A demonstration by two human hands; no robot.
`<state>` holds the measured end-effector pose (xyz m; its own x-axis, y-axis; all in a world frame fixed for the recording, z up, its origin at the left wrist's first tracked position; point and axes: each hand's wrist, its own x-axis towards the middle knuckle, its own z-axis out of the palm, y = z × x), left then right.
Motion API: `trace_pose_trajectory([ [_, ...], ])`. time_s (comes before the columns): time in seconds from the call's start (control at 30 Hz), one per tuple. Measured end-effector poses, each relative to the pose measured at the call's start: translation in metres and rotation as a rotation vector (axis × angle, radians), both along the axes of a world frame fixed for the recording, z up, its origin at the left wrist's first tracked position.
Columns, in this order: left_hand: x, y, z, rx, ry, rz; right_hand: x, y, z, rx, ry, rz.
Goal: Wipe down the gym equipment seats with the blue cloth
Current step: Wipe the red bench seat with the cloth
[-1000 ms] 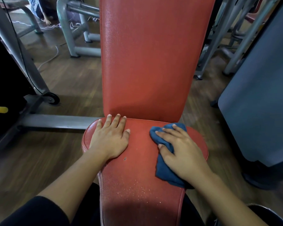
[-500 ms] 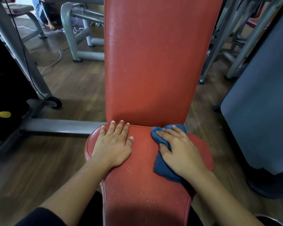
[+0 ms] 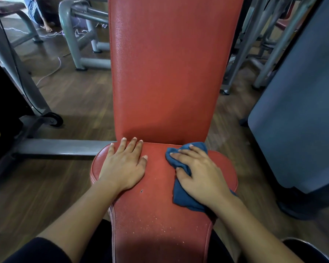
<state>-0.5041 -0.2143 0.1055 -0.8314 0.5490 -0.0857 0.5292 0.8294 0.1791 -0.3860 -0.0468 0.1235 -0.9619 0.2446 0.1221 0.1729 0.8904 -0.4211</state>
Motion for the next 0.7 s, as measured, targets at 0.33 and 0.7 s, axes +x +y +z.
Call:
trace_pose_trajectory([
  [0.33, 0.008, -0.003, 0.013, 0.173, 0.190, -0.110, 0.048, 0.061, -0.004, -0.057, 0.142, 0.146],
  [0.7, 0.018, -0.028, 0.009, -0.090, -0.083, -0.053, 0.070, 0.031, -0.012, -0.060, 0.306, 0.373],
])
